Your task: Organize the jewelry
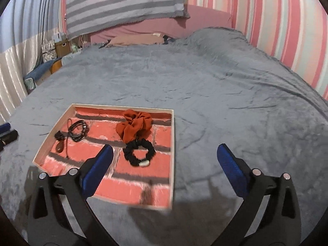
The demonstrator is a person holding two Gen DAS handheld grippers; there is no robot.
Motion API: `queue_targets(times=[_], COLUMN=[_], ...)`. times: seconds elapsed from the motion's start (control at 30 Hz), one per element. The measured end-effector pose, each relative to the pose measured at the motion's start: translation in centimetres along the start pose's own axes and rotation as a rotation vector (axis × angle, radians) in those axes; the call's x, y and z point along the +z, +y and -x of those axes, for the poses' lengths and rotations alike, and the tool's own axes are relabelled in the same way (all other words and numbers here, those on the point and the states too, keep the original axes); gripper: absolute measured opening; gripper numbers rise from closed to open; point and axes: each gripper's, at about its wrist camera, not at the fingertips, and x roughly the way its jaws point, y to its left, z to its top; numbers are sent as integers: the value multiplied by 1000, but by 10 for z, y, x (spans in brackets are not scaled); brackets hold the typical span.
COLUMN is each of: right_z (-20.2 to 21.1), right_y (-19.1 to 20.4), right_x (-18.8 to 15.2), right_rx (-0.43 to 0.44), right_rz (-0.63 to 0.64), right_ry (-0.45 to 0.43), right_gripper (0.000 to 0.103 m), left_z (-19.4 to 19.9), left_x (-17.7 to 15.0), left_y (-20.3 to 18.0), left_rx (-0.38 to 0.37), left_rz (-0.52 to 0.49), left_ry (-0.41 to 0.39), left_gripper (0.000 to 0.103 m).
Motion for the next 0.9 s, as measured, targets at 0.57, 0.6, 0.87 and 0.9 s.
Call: queue_targets(times=[0.57, 0.6, 0.87, 0.9], right_z=[135, 137, 137, 136], right_y=[-9, -8, -12, -14], right_x=[-132, -140, -193, -197], right_rx=[-47, -50, -57, -53], right_rz=[53, 60, 38, 28], right_ry=[-106, -102, -37, -31], right_gripper=[99, 99, 99, 99], left_z=[134, 135, 117, 115], left_x=[-102, -111, -149, -153], left_y=[37, 36, 28, 28], left_rx=[29, 44, 50, 57], left_rz=[116, 103, 103, 104], left_ry=[-33, -26, 25, 30], left_gripper=[89, 89, 96, 96])
